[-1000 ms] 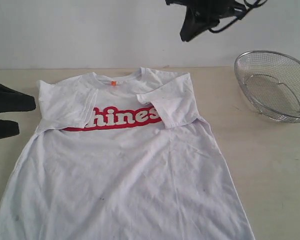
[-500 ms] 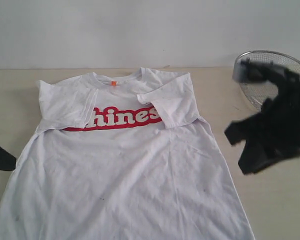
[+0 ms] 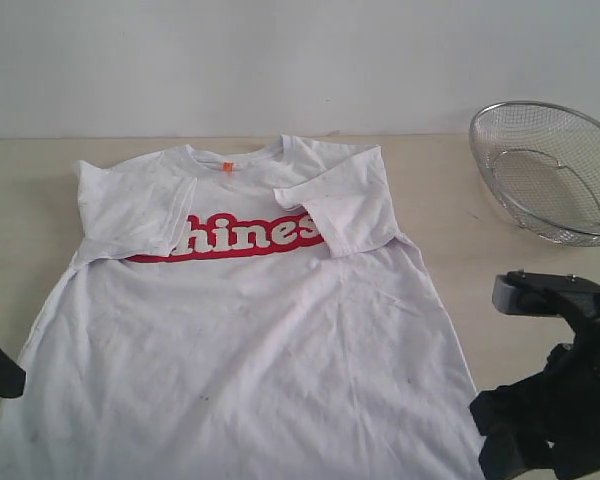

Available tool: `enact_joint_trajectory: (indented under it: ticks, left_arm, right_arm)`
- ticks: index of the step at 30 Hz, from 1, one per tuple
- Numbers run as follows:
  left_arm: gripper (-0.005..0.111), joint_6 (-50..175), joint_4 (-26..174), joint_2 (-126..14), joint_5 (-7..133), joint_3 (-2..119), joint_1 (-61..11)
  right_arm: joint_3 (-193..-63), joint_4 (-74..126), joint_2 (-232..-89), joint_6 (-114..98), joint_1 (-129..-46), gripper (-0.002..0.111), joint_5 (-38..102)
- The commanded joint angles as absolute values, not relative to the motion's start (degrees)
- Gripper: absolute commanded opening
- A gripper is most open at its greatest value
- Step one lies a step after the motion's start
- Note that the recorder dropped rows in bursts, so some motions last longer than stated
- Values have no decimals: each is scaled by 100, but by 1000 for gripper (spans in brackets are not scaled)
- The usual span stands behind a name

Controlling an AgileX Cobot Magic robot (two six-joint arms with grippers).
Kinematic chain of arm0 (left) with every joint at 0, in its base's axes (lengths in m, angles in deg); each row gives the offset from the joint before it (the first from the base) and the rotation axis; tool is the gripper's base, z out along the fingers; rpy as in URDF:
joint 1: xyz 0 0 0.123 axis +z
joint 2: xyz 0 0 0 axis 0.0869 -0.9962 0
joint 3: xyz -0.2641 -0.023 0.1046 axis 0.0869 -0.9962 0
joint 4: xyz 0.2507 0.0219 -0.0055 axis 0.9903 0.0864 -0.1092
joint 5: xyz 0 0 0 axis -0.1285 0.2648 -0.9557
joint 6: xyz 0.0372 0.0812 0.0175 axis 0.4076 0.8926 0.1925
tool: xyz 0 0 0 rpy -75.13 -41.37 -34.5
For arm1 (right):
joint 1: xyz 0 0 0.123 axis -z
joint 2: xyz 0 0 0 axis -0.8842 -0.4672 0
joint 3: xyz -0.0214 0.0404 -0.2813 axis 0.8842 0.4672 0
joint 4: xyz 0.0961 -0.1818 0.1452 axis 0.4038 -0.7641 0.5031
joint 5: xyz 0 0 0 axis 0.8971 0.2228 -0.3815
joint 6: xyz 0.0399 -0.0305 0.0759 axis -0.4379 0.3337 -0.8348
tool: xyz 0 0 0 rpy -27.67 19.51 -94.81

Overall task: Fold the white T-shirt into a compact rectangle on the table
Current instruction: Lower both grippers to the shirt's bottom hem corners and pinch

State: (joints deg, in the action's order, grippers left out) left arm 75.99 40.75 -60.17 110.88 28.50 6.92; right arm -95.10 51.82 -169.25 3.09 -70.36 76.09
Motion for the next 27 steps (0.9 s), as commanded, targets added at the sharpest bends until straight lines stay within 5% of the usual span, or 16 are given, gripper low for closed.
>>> enact_joint_trajectory:
  ticks: [1,27]
  left_arm:
    - [68,7423,4248,-6264,11036,2744,639]
    - [68,7365,4320,-7921,10734,2755,627]
  right_arm:
    - [-9406,5336,-17121,378,-7016,59,7554]
    - [-9200,5651,-17498,539,-7016,59,7431]
